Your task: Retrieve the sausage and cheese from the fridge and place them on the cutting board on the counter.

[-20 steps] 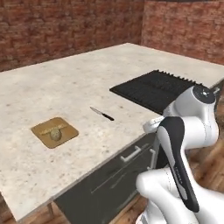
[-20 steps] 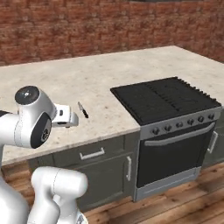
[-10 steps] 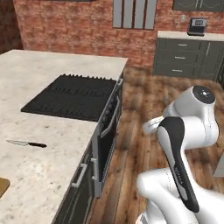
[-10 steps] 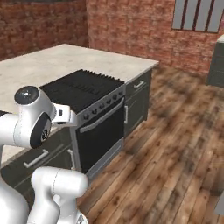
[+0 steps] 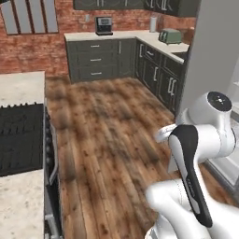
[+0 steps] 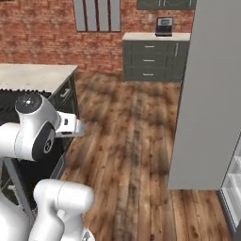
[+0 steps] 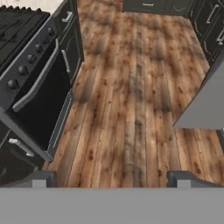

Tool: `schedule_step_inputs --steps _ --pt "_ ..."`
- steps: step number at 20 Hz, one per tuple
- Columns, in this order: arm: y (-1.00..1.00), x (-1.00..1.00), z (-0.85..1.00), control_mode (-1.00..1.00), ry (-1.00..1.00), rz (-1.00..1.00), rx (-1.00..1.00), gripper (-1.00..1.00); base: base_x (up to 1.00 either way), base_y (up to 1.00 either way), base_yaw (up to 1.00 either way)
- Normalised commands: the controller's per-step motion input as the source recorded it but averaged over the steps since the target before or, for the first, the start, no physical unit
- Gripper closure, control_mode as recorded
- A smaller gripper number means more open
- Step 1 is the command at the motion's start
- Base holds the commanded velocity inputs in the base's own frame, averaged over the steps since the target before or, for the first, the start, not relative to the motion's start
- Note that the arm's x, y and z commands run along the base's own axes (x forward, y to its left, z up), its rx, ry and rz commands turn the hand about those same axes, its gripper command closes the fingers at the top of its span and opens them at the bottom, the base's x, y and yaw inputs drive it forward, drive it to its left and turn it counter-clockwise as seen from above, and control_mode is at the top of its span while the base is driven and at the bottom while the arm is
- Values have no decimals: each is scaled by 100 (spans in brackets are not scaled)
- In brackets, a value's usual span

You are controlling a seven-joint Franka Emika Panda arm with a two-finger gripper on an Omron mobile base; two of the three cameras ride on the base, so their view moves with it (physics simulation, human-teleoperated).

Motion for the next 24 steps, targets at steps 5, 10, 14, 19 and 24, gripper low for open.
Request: schedule_step_inputs --steps 5,10,14,19,24 --pt "0 0 0 100 0 0 0 -100 93 49 -36" --pt "0 0 0 100 0 0 0 -100 74 26 -26" --pt "0 0 0 100 0 0 0 -100 31 15 -41" --pt "0 0 0 100 0 0 0 -100 5 4 -43" --pt "0 0 0 100 0 0 0 -100 46 22 -56"
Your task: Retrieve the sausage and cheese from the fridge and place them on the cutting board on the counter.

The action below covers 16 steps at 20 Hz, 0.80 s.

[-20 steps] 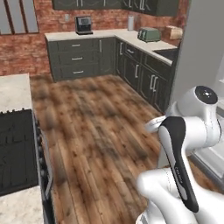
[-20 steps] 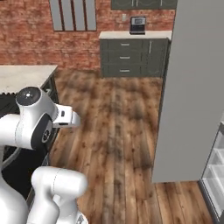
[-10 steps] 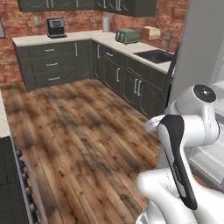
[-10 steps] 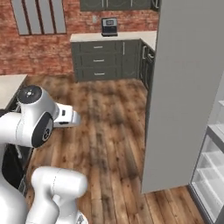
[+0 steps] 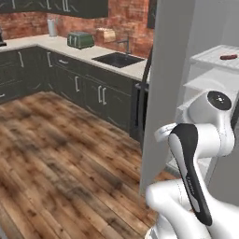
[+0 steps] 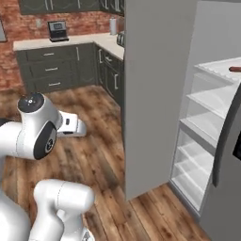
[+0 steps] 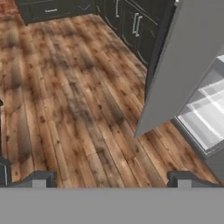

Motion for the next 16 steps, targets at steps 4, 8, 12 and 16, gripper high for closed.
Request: schedule_step_inputs --steps 4,8,12,16 --pt "0 0 0 100 0 0 0 -100 50 8 -54" --pt "0 0 0 100 0 0 0 -100 10 0 -51" --pt "0 0 0 100 0 0 0 -100 0 0 -46" --pt "0 0 0 100 0 0 0 -100 24 0 -29"
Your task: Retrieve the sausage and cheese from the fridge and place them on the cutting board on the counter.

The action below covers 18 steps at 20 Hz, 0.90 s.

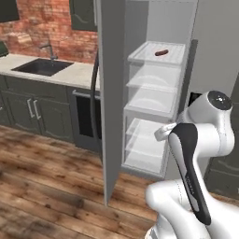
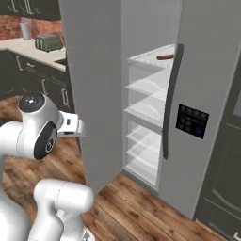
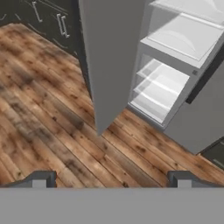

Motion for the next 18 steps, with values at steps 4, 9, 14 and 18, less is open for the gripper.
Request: schedule_step_inputs --steps 4,9,14,18 --pt "0 0 0 100 0 0 0 -100 49 0 -12" --pt "0 0 0 100 0 0 0 -100 53 2 -16" --pt "0 0 0 100 0 0 0 -100 58 20 -37" --pt "0 0 0 100 0 0 0 -100 47 42 -36"
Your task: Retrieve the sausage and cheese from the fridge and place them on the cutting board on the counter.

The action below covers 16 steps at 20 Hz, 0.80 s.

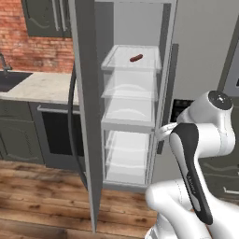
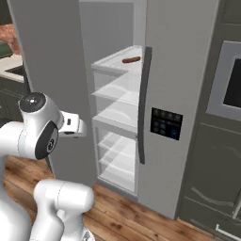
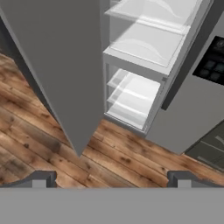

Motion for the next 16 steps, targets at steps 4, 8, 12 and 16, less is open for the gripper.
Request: schedule_step_inputs --steps 4,8,12,16 --pt "0 0 0 100 0 0 0 -100 33 51 -12" --pt "0 0 0 100 0 0 0 -100 52 36 -30" --pt "0 0 0 100 0 0 0 -100 41 23 -17" --pt "0 0 0 100 0 0 0 -100 9 -26 -2"
